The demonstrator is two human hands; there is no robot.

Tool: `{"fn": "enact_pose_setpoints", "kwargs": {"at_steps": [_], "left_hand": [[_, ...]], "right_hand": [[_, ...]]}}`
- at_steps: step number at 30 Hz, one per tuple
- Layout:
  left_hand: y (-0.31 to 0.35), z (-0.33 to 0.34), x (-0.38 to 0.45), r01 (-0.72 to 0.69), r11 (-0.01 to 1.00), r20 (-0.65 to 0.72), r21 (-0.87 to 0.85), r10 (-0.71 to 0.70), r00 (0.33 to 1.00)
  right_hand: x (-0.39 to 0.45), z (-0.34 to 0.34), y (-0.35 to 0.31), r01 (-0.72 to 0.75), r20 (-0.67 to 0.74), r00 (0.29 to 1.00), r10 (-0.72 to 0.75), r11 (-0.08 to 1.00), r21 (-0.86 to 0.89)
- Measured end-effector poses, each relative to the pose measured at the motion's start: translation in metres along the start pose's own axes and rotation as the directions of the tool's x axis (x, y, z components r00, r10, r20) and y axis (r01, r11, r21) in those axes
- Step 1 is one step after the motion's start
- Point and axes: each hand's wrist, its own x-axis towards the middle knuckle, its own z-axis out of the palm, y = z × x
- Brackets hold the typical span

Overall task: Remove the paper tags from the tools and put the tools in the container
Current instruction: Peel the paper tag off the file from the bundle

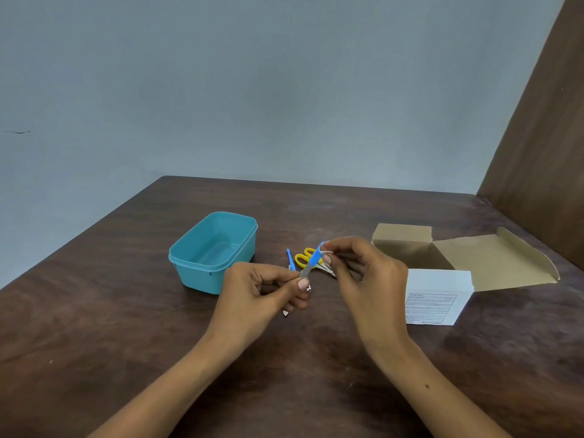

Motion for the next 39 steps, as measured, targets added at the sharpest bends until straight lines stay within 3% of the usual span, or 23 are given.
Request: {"fn": "enact_pose_setpoints", "kwargs": {"at_steps": [6,8,14,20,26,28,30,32,35,39], "left_hand": [[0.002,-0.002,0.001,0.037,0.996,0.012,-0.085,-0.037,0.999],[0.003,-0.002,0.000,0.057,0.993,0.026,-0.108,-0.054,0.998],[0.007,-0.001,-0.002,0.084,0.985,0.011,-0.152,-0.083,0.997],[0.009,0.000,-0.003,0.115,0.979,0.014,-0.171,-0.115,0.993],[0.008,0.001,-0.002,0.076,0.995,0.038,-0.066,-0.073,0.997],[0.010,0.001,-0.001,0.033,0.999,0.007,-0.017,-0.033,0.999],[0.011,0.000,0.000,0.022,0.999,-0.029,-0.048,-0.023,0.999],[0.013,-0.001,0.001,0.031,0.995,-0.028,-0.098,-0.034,0.999],[0.014,-0.002,0.000,0.013,0.997,0.026,-0.079,-0.011,1.000],[0.011,-0.006,0.001,0.053,0.994,0.026,-0.098,-0.051,0.998]], "right_hand": [[-0.005,0.001,-0.007,-0.060,0.173,0.984,0.042,0.993,0.098],[-0.004,0.001,-0.008,-0.140,0.213,0.971,0.104,0.978,0.157],[-0.001,-0.004,-0.012,-0.407,0.236,0.912,0.335,0.806,0.430],[0.001,-0.005,-0.017,-0.601,0.398,0.796,0.456,0.679,0.422],[0.005,-0.009,-0.019,-0.570,0.371,0.817,0.441,0.710,0.412],[0.010,-0.014,-0.017,-0.518,0.350,0.847,0.400,0.771,0.371],[0.015,-0.020,-0.013,-0.478,0.429,0.837,0.341,0.837,0.267],[0.016,-0.023,-0.011,-0.441,0.553,0.780,0.292,0.884,0.155],[0.015,-0.023,-0.009,-0.358,0.602,0.758,0.251,0.932,0.061],[0.015,-0.023,-0.008,-0.295,0.530,0.815,0.233,0.955,0.034]]}}
